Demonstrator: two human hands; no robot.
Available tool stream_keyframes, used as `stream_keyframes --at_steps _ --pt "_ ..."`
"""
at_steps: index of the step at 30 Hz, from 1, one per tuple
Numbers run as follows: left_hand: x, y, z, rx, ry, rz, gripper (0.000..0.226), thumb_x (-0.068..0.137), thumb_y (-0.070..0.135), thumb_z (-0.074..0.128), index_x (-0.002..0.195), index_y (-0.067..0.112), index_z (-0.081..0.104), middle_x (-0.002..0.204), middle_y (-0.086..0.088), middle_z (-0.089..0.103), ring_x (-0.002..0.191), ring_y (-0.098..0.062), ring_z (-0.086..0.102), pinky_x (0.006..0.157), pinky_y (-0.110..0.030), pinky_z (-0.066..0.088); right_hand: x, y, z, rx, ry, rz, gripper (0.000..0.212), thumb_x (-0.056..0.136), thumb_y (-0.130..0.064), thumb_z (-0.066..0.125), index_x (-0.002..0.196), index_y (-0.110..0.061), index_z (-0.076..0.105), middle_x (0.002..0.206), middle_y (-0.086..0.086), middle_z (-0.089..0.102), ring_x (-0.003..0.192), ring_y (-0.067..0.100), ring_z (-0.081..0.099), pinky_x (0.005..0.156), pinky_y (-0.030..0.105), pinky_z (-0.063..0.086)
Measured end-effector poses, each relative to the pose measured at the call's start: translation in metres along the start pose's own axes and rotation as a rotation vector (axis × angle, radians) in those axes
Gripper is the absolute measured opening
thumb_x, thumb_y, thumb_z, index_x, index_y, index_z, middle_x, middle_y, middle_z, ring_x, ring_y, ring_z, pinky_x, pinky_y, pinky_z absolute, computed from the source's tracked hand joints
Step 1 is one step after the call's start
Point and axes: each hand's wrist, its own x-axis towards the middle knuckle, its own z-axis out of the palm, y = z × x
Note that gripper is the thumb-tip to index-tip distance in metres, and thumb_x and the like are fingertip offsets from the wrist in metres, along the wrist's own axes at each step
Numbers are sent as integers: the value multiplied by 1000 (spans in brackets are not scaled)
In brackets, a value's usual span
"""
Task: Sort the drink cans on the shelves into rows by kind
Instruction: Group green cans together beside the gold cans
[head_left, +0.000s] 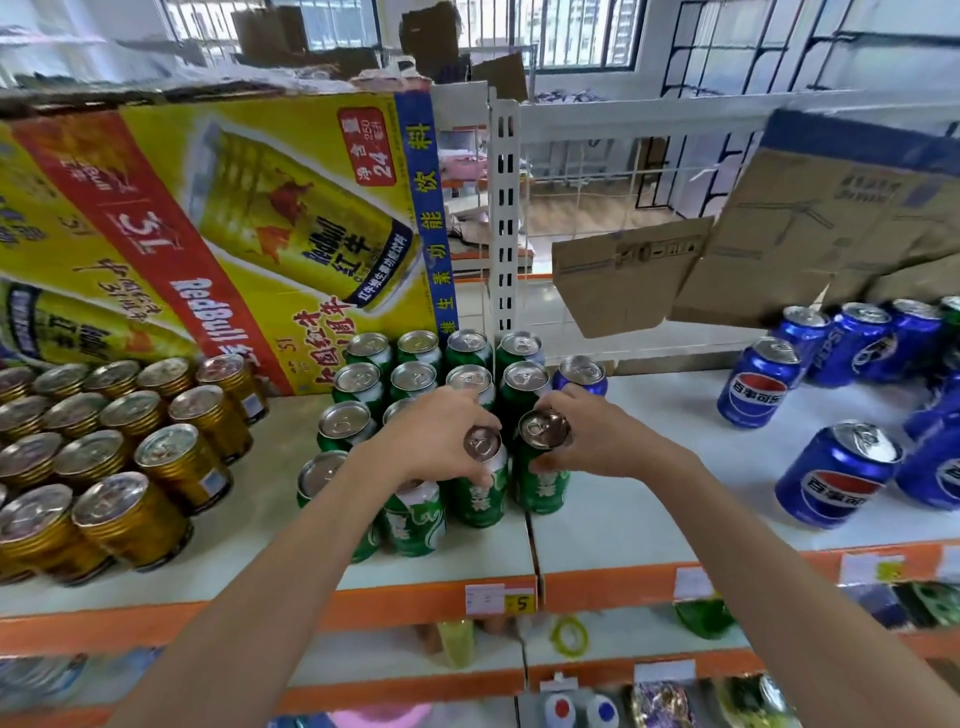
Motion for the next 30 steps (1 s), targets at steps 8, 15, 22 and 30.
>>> stream_keyframes --at_steps 8,15,22,30 --pt "-5 -2 12 -88 98 -59 61 76 33 73 131 31 47 126 6 47 111 -18 40 90 -34 40 -6 -4 5 10 26 29 61 72 -37 76 121 -19 46 118 2 43 101 20 49 88 33 44" --pt "-9 4 19 -135 151 -92 61 79 16 66 136 25 45 128 6 46 112 -19 38 90 -33 38 0 -10 9 56 63 13 64 77 -34 74 130 -16 43 126 5 39 111 21 48 95 30 41" --pt "-15 32 24 -84 208 -235 60 89 8 56 144 18 34 144 1 36 133 -26 27 105 -37 29 -2 -8 3 -21 20 -34 66 82 -34 69 135 -12 37 137 7 35 117 23 49 97 35 42" --pt "-30 110 29 112 364 -304 38 91 33 55 126 19 52 128 -1 49 121 -21 41 99 -30 34 -60 33 -21 -270 2 -171 47 91 -31 55 130 -11 40 132 10 43 117 28 45 91 38 44"
